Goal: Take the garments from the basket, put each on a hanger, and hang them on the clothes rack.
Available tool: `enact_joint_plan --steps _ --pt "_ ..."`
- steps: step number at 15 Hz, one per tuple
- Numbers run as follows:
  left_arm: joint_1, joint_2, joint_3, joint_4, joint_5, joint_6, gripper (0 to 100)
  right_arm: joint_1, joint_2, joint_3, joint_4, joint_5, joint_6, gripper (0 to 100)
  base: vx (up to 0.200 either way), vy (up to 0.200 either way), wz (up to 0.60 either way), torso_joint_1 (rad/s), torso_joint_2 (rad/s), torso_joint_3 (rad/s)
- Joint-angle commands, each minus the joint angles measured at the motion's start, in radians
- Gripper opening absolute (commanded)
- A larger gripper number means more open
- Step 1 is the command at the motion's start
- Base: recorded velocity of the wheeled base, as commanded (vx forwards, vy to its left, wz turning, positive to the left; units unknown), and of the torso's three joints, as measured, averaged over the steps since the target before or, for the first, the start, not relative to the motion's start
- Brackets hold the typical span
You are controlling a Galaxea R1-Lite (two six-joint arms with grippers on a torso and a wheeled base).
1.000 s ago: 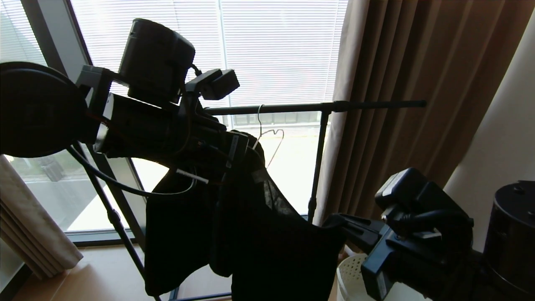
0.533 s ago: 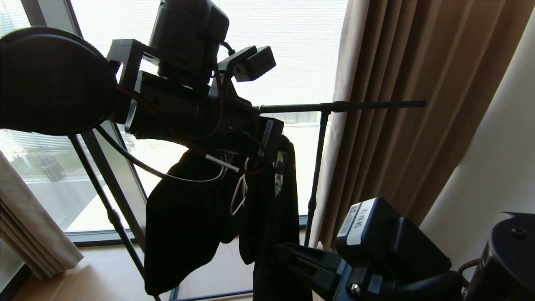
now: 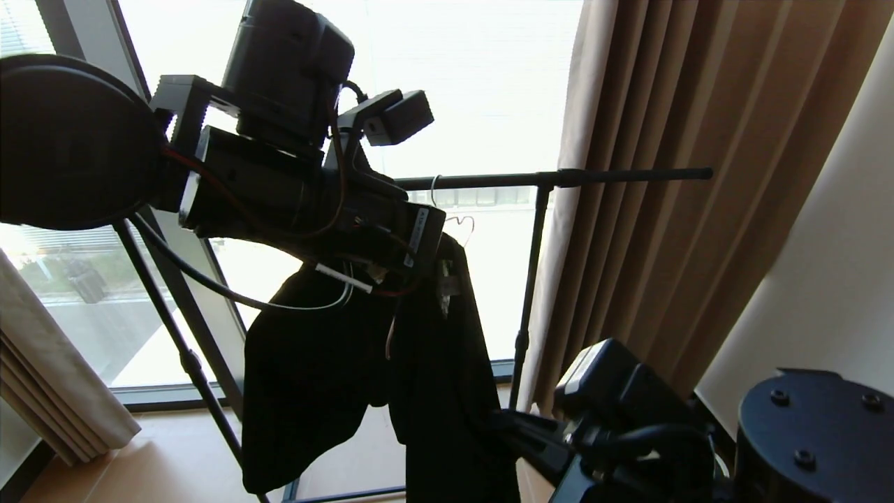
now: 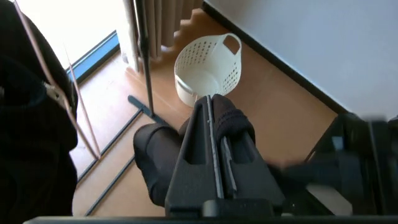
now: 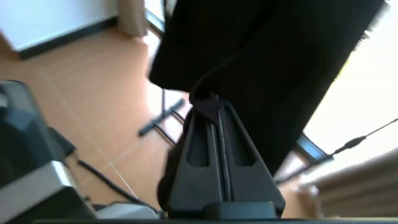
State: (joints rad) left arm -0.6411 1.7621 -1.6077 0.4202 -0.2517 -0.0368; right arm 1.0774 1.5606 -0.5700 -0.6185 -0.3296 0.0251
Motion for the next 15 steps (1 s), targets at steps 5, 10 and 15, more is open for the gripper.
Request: enact_joint_plan --steps 5,10,15 --pt "0.023 -0.101 0.147 0.072 0.005 0.000 0 -0.310 -0.007 -0.100 0.005 -0.011 0.009 0 0.000 0.000 0.00 0.000 0.00 0.000" --pt "0.015 -0.136 0.213 0.072 0.015 -0.003 0 -0.310 0.041 -0.174 0.011 -0.013 0.035 0 0.000 0.000 0.00 0.000 0.00 0.000" --pt "-0.031 -0.139 0.321 0.071 0.008 -0.009 0 -0.332 0.151 -0.369 0.014 -0.013 0.036 0 0.000 0.000 0.00 0.000 0.00 0.000"
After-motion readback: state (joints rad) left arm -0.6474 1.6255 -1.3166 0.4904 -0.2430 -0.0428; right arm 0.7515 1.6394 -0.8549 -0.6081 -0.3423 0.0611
